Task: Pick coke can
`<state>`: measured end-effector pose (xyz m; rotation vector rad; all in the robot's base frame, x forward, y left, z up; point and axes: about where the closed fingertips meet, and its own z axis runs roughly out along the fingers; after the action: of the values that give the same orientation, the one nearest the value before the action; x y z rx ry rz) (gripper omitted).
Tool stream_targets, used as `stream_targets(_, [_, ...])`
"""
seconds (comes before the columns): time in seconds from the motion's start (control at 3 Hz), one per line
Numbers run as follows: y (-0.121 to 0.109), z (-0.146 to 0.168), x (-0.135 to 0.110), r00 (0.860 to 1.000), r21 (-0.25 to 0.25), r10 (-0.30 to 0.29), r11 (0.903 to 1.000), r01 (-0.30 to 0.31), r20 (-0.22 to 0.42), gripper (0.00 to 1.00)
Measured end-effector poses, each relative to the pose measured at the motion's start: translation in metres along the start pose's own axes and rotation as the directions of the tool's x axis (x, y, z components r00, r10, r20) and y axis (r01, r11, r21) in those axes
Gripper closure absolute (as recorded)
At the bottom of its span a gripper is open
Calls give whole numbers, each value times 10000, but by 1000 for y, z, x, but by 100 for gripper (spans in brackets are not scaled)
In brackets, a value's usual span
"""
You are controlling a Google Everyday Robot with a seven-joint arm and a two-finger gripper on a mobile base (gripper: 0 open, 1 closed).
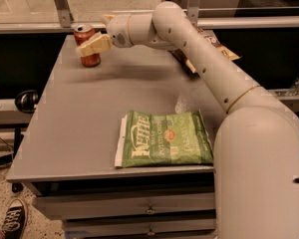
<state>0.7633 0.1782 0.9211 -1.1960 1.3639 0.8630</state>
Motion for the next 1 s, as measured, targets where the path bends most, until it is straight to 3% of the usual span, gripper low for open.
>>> stream_targets(0.33, [17,6,15,9985,-391,517,9979,-523,-157,0])
stream_targets(0.67, [15,11,15,9983,-355,577,9977,-581,-121,2])
stream_targets(1.0, [14,16,16,9980,-157,627,9979,-628,-69,22])
